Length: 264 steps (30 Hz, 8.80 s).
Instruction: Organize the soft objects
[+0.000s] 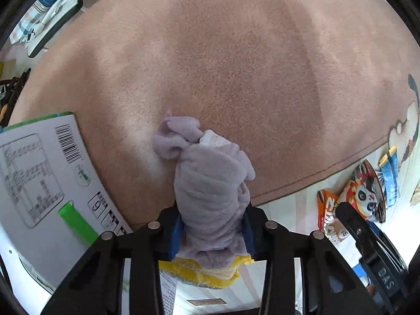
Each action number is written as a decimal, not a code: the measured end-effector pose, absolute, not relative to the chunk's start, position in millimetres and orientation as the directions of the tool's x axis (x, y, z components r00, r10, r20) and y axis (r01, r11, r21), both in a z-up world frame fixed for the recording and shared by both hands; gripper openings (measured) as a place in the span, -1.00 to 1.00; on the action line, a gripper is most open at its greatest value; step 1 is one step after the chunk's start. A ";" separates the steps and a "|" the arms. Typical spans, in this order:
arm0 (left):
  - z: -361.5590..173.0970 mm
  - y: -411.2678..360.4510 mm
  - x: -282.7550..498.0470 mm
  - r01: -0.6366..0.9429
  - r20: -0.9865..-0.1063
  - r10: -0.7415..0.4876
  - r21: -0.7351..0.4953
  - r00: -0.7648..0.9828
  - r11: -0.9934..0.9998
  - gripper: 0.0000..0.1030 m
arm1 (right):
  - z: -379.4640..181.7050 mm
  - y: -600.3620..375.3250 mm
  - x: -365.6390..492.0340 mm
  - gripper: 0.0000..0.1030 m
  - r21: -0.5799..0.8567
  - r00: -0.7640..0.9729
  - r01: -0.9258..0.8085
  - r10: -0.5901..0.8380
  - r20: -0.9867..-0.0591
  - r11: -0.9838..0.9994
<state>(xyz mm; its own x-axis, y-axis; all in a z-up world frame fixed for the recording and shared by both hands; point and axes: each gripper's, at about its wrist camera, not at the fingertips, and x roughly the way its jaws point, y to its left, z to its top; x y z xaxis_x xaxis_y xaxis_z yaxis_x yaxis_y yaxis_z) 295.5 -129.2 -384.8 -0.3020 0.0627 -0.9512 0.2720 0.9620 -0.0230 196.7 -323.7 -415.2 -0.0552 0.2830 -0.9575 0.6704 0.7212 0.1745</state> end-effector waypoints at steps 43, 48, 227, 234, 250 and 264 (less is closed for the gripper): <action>-315.0 204.8 219.4 -0.134 -0.961 -0.175 -0.149 -0.213 0.980 -0.34 | -313.3 86.9 208.3 -0.35 0.370 -0.179 -0.168 0.341 -0.923 0.914; -339.6 203.1 221.8 -0.145 -0.937 -0.200 -0.164 -0.286 0.976 -0.29 | -339.7 95.2 212.7 -0.25 0.360 -0.235 -0.170 0.317 -0.919 0.917; -278.4 214.8 195.3 -0.164 -0.996 -0.066 -0.057 -0.053 0.985 0.44 | -280.3 21.0 208.2 0.48 0.017 0.033 -0.069 0.019 -0.999 0.997; -226.8 205.7 176.1 -0.141 -0.996 -0.014 -0.026 0.091 0.990 0.94 | -256.3 29.5 187.7 0.88 0.032 0.054 -0.102 0.038 -0.998 0.994; -183.7 197.8 151.3 -0.128 -0.973 0.035 0.006 0.230 0.992 0.94 | -204.5 23.6 162.3 1.00 -0.002 0.159 -0.109 0.016 -0.987 0.994; -64.6 164.9 69.2 -0.104 -0.895 0.051 0.005 0.444 0.995 0.94 | -81.1 -2.1 82.6 1.00 0.057 0.333 -0.128 0.097 -0.938 0.990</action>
